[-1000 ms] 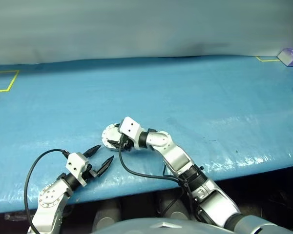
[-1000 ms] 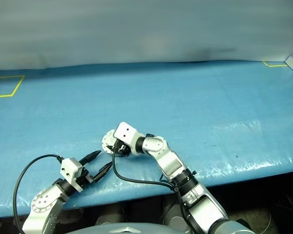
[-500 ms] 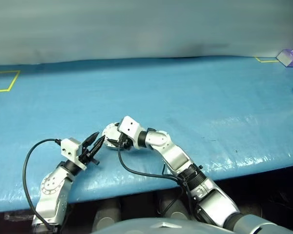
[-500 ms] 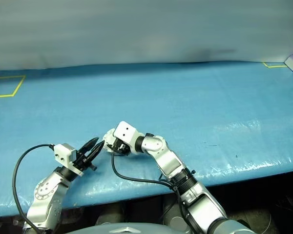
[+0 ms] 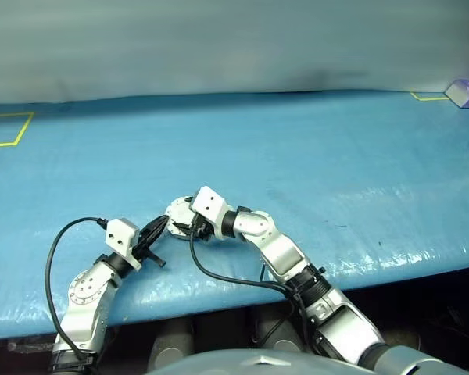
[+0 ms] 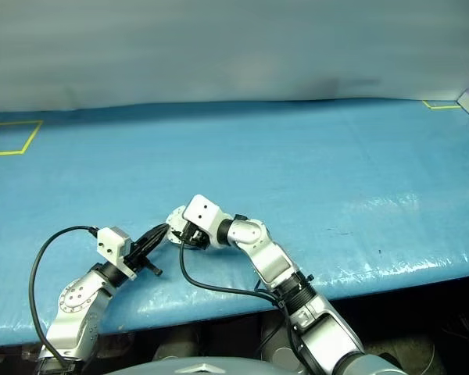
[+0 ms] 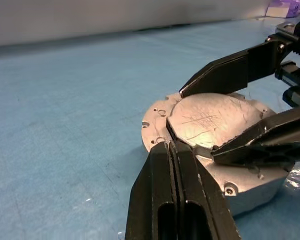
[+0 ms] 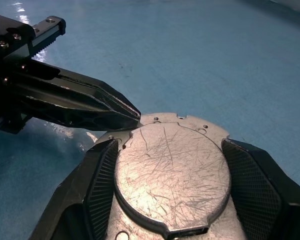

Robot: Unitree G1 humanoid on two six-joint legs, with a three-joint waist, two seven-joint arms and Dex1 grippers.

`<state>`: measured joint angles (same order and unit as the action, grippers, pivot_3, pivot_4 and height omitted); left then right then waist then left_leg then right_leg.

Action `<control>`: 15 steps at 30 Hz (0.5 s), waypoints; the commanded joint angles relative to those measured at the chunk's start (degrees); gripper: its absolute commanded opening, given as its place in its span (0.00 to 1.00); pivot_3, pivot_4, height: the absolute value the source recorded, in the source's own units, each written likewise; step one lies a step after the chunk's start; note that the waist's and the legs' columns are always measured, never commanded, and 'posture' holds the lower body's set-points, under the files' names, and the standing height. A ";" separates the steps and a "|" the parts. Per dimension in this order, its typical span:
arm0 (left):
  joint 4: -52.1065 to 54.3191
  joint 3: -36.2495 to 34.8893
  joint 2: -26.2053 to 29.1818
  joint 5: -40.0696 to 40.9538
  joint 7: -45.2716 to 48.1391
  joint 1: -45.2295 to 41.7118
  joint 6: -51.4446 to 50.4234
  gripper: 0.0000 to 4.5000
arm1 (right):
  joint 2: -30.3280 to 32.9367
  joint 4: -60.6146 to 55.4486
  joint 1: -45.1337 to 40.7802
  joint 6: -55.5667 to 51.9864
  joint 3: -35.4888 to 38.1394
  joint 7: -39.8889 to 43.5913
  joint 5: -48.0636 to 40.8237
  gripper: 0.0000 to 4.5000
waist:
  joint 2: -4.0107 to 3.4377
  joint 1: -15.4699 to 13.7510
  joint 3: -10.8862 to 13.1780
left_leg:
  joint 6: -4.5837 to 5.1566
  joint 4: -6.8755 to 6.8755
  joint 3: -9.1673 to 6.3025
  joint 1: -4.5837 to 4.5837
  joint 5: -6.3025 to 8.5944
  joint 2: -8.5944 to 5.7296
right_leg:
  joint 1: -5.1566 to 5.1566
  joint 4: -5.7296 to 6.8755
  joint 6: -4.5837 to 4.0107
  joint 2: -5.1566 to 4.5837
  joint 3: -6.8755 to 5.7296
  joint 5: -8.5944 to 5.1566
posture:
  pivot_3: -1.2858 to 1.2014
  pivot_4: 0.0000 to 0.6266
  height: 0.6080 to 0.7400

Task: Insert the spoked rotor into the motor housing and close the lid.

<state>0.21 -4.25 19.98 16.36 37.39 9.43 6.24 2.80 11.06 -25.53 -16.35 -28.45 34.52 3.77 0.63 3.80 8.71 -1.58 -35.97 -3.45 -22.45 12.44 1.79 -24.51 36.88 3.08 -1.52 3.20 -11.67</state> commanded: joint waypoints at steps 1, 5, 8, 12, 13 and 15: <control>0.71 1.16 -0.30 -0.22 0.31 0.21 -0.56 0.01 | 1.30 3.15 1.37 -2.40 0.96 -1.74 1.56 0.67 | 0.00 -0.01 0.00 | 0.00 0.00 0.00 0.00 0.00 0.00 | 0.00 -0.01 0.00 -0.01 0.00 0.00 | 0.52 0.24 1.00; 0.70 1.82 0.31 -1.15 0.45 0.49 -0.89 0.01 | 1.23 2.84 1.47 -1.92 1.14 -1.75 1.45 0.67 | -0.02 -0.06 -0.01 | 0.00 -0.01 0.00 0.00 0.00 -0.01 | 0.00 -0.02 0.00 -0.03 0.00 0.00 | 0.52 0.24 1.00; 0.68 1.89 0.41 -1.22 0.64 0.76 -0.75 0.01 | 0.88 1.58 1.63 -2.38 2.22 -1.45 0.17 0.67 | -0.03 -0.08 -0.02 | -0.01 -0.01 0.00 0.00 0.00 -0.01 | 0.00 -0.02 0.00 -0.03 -0.01 0.00 | 0.52 0.24 1.00; 0.72 2.12 0.47 -1.14 0.82 0.86 -0.76 0.01 | 1.36 -0.77 1.98 -3.01 3.00 1.03 -2.16 0.67 | -0.03 -0.27 -0.01 | -0.01 0.00 0.00 -0.05 0.00 -0.05 | 0.00 -0.04 0.00 -0.07 -0.01 0.00 | 0.52 0.24 1.00; 0.70 2.21 0.45 -1.13 0.82 0.87 -0.76 0.00 | 1.37 -1.79 2.24 -3.32 3.33 1.54 -2.99 0.75 | -0.04 -0.31 -0.01 | -0.01 0.00 0.00 -0.09 0.00 -0.07 | -0.02 -0.05 0.00 -0.09 0.00 0.00 | 0.52 0.24 1.00; 0.83 2.41 0.36 -1.03 0.84 0.99 -0.84 0.00 | 1.09 -4.47 2.85 -3.23 4.54 1.74 -4.82 0.89 | -0.02 -0.51 -0.01 | -0.01 0.01 -0.01 -0.13 0.01 -0.11 | -0.02 -0.08 0.00 -0.12 0.00 0.00 | 0.52 0.24 1.00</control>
<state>1.17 -2.83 20.13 16.17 37.71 9.51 6.31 3.70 7.98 -23.50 -18.44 -25.65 36.09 0.23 0.62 3.29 8.70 -1.62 -35.95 -3.48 -22.61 12.47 1.67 -24.52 36.78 3.08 -1.64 3.20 -11.67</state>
